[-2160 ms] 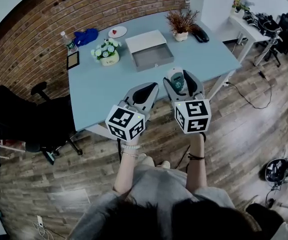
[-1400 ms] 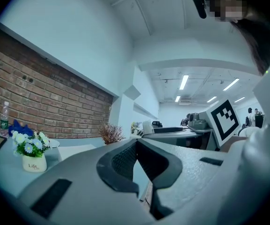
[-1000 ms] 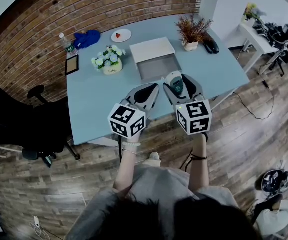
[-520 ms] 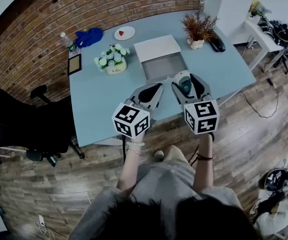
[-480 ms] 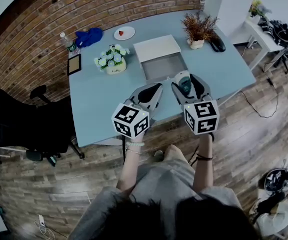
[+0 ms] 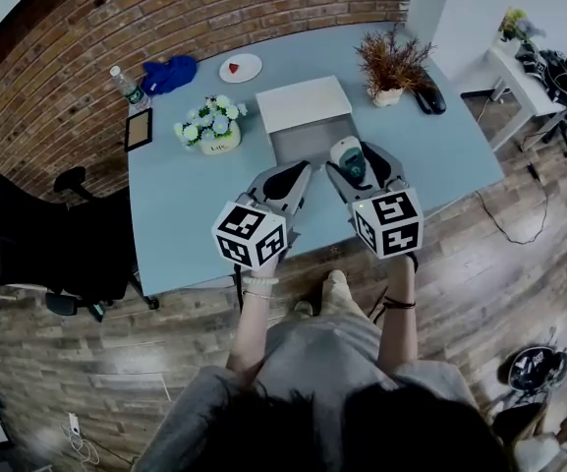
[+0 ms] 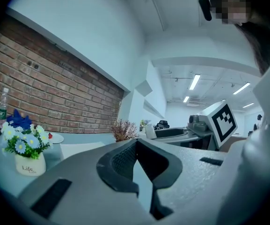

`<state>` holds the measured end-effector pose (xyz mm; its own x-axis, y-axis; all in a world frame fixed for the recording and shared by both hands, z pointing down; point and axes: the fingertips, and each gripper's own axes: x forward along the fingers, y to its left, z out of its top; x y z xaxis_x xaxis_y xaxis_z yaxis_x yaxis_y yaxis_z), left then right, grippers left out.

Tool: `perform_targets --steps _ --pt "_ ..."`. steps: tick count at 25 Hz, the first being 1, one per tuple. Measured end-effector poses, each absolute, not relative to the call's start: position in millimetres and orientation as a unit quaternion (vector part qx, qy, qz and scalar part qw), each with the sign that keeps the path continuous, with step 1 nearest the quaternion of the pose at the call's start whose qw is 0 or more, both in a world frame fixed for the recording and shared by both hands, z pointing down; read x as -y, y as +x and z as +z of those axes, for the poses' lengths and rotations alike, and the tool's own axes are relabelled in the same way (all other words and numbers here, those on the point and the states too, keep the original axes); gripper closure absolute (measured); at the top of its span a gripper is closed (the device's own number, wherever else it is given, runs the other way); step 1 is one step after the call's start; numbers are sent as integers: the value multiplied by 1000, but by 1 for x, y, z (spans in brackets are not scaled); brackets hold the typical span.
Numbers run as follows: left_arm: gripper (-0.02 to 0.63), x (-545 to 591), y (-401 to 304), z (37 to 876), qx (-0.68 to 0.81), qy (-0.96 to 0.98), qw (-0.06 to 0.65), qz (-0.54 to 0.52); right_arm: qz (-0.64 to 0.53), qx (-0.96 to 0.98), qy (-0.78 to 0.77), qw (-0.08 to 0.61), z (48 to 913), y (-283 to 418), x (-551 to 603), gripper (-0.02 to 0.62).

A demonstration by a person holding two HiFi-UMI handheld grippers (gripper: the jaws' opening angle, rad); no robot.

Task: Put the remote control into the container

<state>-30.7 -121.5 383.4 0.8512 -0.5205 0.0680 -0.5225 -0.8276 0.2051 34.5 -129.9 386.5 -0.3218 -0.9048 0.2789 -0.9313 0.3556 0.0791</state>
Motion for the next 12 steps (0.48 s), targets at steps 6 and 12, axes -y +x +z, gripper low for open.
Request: perform_targets --steps 6,12 --pt "603 148 -21 394 293 949 118 7 50 826 541 149 394 44 160 310" --pt "603 176 -14 398 316 941 123 5 49 843 512 159 400 47 190 310"
